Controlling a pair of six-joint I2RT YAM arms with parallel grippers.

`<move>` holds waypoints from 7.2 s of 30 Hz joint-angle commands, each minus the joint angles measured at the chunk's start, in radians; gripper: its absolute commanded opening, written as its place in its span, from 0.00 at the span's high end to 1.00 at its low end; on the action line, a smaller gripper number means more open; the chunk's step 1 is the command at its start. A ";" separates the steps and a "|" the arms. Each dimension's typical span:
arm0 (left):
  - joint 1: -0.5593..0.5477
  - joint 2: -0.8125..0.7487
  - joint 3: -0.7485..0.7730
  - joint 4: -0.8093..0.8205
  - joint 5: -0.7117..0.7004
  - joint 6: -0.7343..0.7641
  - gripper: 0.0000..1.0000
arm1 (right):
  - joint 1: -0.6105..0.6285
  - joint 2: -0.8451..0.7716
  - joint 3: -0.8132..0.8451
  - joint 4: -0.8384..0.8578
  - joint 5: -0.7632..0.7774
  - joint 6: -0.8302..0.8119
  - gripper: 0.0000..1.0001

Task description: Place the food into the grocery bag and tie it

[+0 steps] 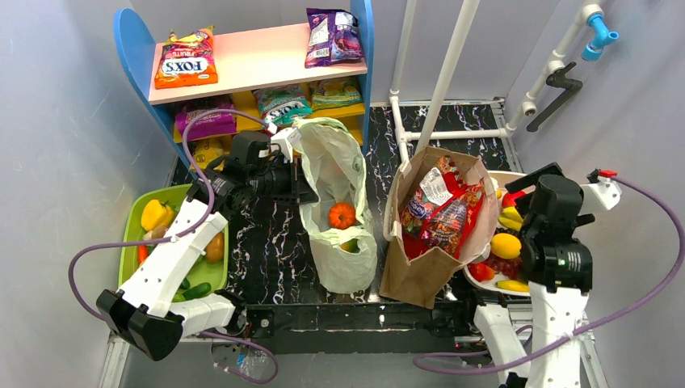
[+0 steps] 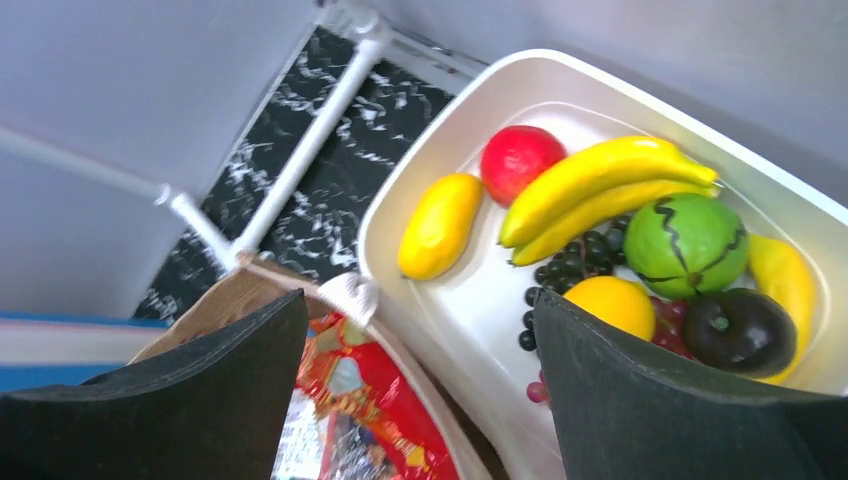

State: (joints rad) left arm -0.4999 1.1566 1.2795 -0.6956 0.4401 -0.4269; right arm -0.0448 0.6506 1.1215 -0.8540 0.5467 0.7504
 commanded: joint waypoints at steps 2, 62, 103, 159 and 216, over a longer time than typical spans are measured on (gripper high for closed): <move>-0.002 -0.019 -0.027 0.021 0.045 -0.024 1.00 | -0.010 0.196 0.009 -0.102 0.310 0.192 0.10; -0.003 -0.028 -0.030 -0.048 -0.022 0.028 1.00 | -0.321 0.395 -0.361 0.122 -0.294 0.103 0.67; -0.002 -0.117 -0.051 0.003 -0.031 -0.052 1.00 | -0.266 0.165 0.139 0.524 -1.426 0.053 0.91; -0.002 -0.140 -0.096 0.035 -0.049 -0.077 1.00 | 0.847 0.751 0.546 0.211 -0.739 -0.246 0.15; -0.002 -0.125 -0.070 -0.004 -0.016 -0.038 1.00 | -0.110 0.500 0.126 -0.297 0.250 0.312 0.12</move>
State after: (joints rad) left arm -0.4999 1.0424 1.1885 -0.6842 0.4044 -0.4818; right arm -0.0934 1.0847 1.2594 -1.0424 0.7568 0.9096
